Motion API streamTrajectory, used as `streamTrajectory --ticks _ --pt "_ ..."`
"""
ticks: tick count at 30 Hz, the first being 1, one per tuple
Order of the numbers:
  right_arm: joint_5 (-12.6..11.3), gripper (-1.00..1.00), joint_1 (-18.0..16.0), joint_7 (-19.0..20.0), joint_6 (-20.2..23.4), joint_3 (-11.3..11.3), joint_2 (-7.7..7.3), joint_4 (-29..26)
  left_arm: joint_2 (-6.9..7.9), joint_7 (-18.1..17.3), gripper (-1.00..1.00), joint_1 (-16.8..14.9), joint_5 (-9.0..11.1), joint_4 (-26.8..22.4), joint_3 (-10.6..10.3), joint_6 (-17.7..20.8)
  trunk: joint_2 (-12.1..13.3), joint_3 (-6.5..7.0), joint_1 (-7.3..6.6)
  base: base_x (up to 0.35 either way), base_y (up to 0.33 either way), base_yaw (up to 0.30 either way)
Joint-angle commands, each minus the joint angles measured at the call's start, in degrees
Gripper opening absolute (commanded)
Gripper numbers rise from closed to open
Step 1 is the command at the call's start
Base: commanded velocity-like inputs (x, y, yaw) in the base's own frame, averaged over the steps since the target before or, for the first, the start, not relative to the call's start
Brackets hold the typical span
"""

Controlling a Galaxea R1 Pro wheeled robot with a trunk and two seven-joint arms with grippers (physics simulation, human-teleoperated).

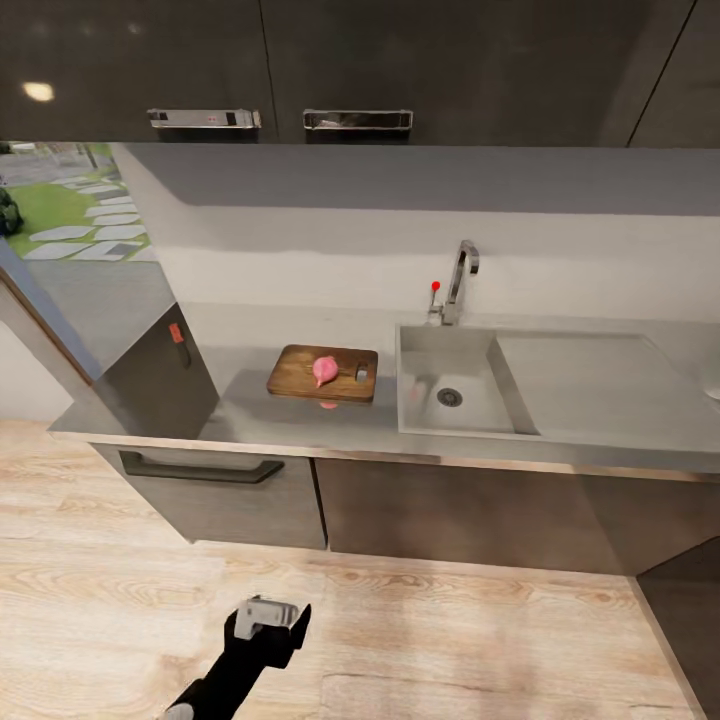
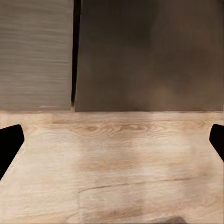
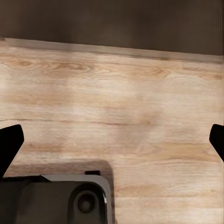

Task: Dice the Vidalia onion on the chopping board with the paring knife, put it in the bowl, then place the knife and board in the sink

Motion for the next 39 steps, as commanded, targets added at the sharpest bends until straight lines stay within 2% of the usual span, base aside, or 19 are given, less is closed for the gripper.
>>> streamTrajectory --ticks 1,4,7,9,11,14,16,20,21,23,25,26,28,39 --pt "0.17 1.00 0.02 -0.33 -0.02 -0.10 0.03 -0.12 0.06 1.14 1.00 0.31 0.59 0.12 -0.16 -1.35 -0.10 -0.08 0.04 0.000 0.000 0.000" --pt "-3.55 1.00 0.02 -0.45 -0.01 -1.09 0.07 -0.23 0.04 3.42 1.00 1.77 0.61 1.58 -0.28 -8.22 -0.10 -0.02 0.04 0.000 0.000 -0.073" --pt "-7.55 1.00 0.02 -0.50 0.04 -2.99 0.13 -0.26 0.02 3.99 1.00 2.23 0.61 3.08 -0.39 -10.61 -0.10 0.10 0.04 0.000 0.000 -0.178" --pt "-9.10 1.00 0.02 -0.48 0.09 -3.75 0.06 -0.25 0.02 4.16 1.00 2.40 0.61 4.58 -0.47 -11.35 -0.10 0.20 0.04 0.000 0.000 -0.217" --pt "-9.63 1.00 0.02 -0.39 0.12 -4.01 0.01 -0.26 0.03 4.21 1.00 2.60 0.62 6.67 -0.49 -11.75 -0.10 0.31 0.04 0.000 0.000 -0.226" --pt "-9.99 1.00 0.02 -0.11 0.08 -4.22 -0.08 -0.34 0.04 4.26 1.00 3.82 0.55 12.16 -0.51 -15.60 -0.10 0.47 0.04 0.000 0.000 -0.233" --pt "-10.01 1.00 0.02 0.12 -0.03 -4.22 -0.18 -1.49 0.00 4.27 1.00 5.73 0.58 18.93 -0.49 -24.27 -0.10 0.59 0.04 0.000 0.000 -0.230" --pt "-9.94 1.00 0.02 0.37 -0.12 -4.19 -0.25 -2.90 -0.77 4.34 1.00 7.32 0.61 28.80 -0.47 -34.84 -0.10 0.84 0.04 0.000 0.000 -0.220" --pt "-9.94 1.00 0.02 0.39 -0.15 -4.16 -0.26 -3.00 -0.92 4.35 1.00 7.43 0.61 30.45 -0.46 -36.00 -0.10 0.91 0.04 0.000 0.000 -0.216" --pt "-9.93 1.00 0.02 0.41 -0.15 -4.13 -0.26 -3.13 -1.10 4.36 1.00 7.57 0.67 33.92 -0.24 -37.67 -0.10 1.04 0.04 0.000 0.000 -0.215" --pt "-9.93 1.00 0.02 0.41 -0.14 -4.12 -0.26 -3.15 -1.14 4.36 1.00 7.60 0.68 34.95 -0.15 -38.27 -0.10 1.17 0.04 0.000 0.000 -0.215" --pt "-9.93 1.00 0.02 0.42 -0.09 -4.04 -0.26 -3.17 -1.17 4.36 1.00 7.62 0.70 36.98 -0.04 -40.59 -0.10 1.24 0.04 0.000 0.000 -0.215" --pt "-9.93 1.00 0.02 0.42 -0.05 -3.98 -0.26 -3.18 -1.22 4.36 1.00 7.63 0.70 38.64 0.03 -42.16 -0.10 1.37 0.04 0.000 0.000 -0.215" --pt "-9.93 1.00 0.02 0.42 -0.03 -3.85 -0.26 -3.19 -1.24 4.36 1.00 7.64 0.70 40.45 0.01 -43.67 -0.10 2.11 0.04 0.000 0.000 -0.213"
